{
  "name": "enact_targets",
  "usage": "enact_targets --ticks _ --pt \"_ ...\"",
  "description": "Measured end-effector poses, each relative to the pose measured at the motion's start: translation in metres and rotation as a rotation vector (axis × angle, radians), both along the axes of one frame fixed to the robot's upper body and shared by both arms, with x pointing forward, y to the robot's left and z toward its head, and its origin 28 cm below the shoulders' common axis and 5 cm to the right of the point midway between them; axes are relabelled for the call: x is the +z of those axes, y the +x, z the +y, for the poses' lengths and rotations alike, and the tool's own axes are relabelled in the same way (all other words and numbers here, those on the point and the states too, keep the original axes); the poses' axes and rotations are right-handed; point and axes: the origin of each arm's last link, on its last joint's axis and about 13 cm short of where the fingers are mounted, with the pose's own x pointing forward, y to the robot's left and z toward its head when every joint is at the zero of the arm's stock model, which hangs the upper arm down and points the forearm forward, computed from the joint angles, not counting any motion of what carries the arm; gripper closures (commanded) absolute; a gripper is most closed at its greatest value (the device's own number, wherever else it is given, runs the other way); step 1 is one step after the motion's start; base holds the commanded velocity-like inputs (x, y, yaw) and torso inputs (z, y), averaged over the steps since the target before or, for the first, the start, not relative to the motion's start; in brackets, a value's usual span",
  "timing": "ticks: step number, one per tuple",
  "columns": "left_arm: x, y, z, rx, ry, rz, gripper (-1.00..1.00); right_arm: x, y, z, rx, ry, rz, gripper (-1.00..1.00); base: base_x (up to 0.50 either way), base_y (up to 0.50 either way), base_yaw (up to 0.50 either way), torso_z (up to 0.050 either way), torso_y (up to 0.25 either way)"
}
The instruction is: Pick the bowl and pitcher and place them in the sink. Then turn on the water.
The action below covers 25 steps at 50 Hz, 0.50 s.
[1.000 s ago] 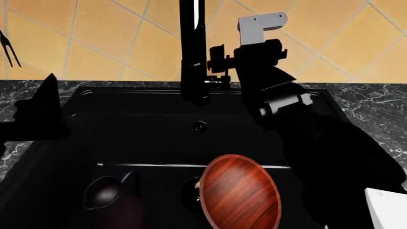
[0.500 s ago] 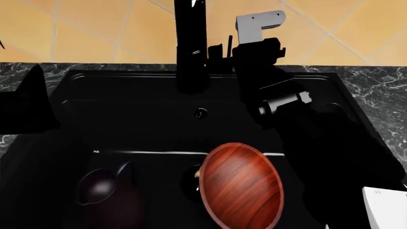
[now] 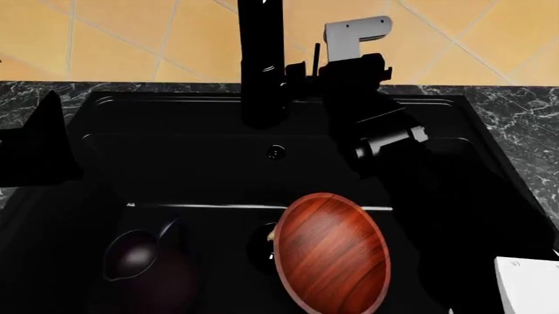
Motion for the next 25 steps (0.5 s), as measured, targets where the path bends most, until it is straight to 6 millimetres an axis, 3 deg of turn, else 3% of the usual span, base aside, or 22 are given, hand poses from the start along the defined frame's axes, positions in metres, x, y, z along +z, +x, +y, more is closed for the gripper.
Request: enact_targets --ticks 25 --pt "0.006 -0.004 -0.001 -0.006 0.003 -0.015 -1.00 0.030 -0.004 -0.002 -0.009 -0.009 -0.058 -1.00 0.00 0.00 0.00 0.000 0.000"
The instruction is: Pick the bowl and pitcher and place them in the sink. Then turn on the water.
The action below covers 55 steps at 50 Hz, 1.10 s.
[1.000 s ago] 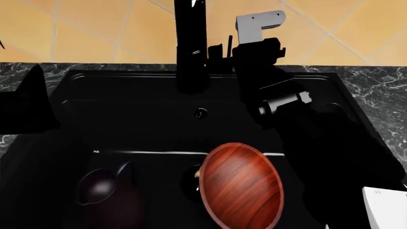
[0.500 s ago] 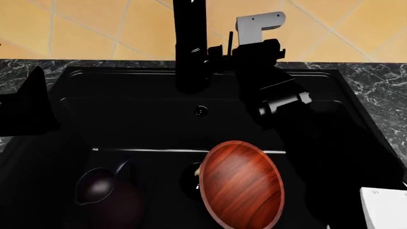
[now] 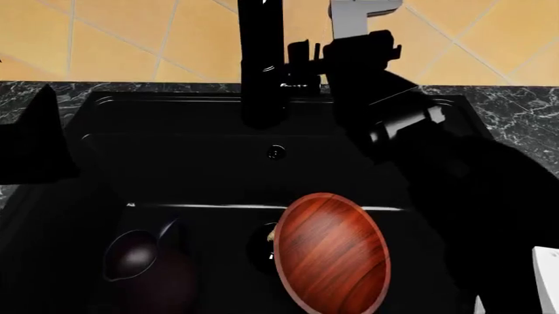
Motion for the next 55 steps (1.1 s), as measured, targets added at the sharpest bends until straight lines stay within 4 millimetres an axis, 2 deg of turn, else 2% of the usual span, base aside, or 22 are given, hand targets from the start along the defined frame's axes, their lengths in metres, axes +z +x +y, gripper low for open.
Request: enact_targets --ticks 8,29,55 --pt "0.001 0.000 0.001 0.006 0.001 -0.007 -1.00 0.002 0.000 0.001 0.003 -0.001 -0.005 -1.00 0.00 0.00 0.00 0.000 -0.152" --pt "-0.002 0.000 0.001 0.006 -0.003 -0.001 -1.00 -0.003 0.001 0.001 0.003 0.003 0.009 -1.00 0.00 0.00 0.00 0.000 -0.001" --pt "-0.005 0.001 0.000 0.003 -0.001 0.010 -1.00 -0.008 0.008 -0.021 -0.039 0.061 0.034 -1.00 0.00 0.00 0.00 0.000 0.000"
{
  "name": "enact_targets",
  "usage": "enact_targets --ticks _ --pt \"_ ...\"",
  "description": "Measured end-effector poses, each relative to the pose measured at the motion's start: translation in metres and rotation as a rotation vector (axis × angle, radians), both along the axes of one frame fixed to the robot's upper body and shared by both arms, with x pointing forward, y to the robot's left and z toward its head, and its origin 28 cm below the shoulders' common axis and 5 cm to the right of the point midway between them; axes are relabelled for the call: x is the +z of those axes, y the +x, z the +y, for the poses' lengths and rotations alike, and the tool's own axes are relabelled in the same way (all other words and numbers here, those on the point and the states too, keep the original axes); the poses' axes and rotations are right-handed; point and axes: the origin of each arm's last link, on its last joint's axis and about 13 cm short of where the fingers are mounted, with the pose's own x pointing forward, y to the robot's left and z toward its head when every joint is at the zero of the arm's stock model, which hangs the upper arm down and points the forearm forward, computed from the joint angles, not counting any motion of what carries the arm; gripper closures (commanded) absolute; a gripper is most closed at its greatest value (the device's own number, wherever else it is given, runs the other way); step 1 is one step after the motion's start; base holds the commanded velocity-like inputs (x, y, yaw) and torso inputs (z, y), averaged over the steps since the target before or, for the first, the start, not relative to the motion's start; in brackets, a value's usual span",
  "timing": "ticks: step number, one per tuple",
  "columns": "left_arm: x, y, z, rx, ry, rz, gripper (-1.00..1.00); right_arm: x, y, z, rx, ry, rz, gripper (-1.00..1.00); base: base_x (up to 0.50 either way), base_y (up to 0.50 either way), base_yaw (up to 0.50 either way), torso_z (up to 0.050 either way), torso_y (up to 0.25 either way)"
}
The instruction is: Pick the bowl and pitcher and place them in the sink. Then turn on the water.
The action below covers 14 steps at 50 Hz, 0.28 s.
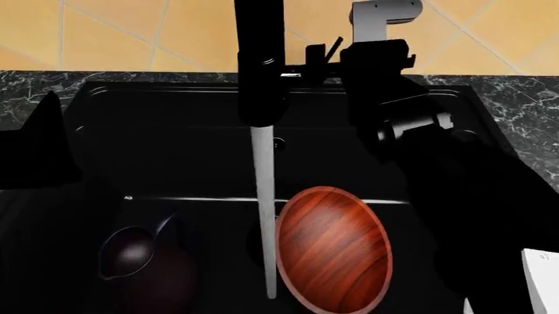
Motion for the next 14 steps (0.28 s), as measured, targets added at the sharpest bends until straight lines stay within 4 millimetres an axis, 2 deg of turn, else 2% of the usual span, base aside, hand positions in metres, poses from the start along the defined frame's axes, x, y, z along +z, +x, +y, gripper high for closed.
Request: enact_targets --ticks 14 --pt "-0.0009 0.0004 -0.0009 -0.001 0.003 0.005 -1.00 -0.0014 0.0002 -0.0031 0.015 0.038 0.004 -1.00 0.00 0.00 0.00 0.000 0.000"
